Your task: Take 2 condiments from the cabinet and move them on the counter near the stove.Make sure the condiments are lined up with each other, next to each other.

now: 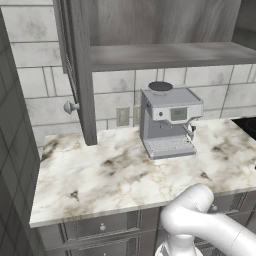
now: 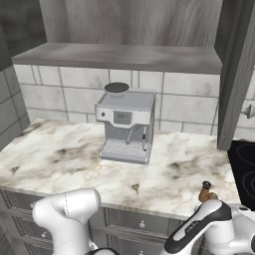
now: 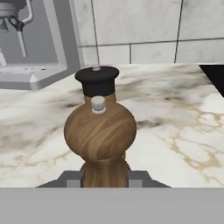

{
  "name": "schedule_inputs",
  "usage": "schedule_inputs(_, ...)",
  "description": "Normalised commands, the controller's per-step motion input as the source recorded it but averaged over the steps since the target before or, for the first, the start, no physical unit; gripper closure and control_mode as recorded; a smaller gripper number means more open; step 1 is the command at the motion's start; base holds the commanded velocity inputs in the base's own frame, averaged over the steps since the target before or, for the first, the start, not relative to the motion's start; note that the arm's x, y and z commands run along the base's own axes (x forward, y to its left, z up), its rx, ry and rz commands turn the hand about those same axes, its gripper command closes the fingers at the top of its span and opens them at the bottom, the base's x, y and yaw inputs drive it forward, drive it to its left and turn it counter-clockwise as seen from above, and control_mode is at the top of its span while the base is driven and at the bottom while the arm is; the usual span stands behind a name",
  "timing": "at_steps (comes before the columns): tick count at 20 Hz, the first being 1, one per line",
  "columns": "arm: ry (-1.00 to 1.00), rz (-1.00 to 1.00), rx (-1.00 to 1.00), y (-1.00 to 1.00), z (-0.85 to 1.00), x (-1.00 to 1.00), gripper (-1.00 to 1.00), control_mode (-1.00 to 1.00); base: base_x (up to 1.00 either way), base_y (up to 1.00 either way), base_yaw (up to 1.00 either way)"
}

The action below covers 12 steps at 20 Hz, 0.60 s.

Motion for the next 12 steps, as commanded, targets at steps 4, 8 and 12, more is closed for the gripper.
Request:
schedule_inputs(4,0.00,0.00,0.00,0.00,-0.17,0.15,1.00,-1.00,0.00,0.00,0.00)
schedule_inputs(8,0.00,0.00,0.00,0.00,-0.03,0.00,1.00,-1.00,0.00,0.00,0.00)
schedule_inputs(12,0.00,0.00,0.00,0.00,0.00,0.00,1.00,-1.00,0.00,0.00,0.00)
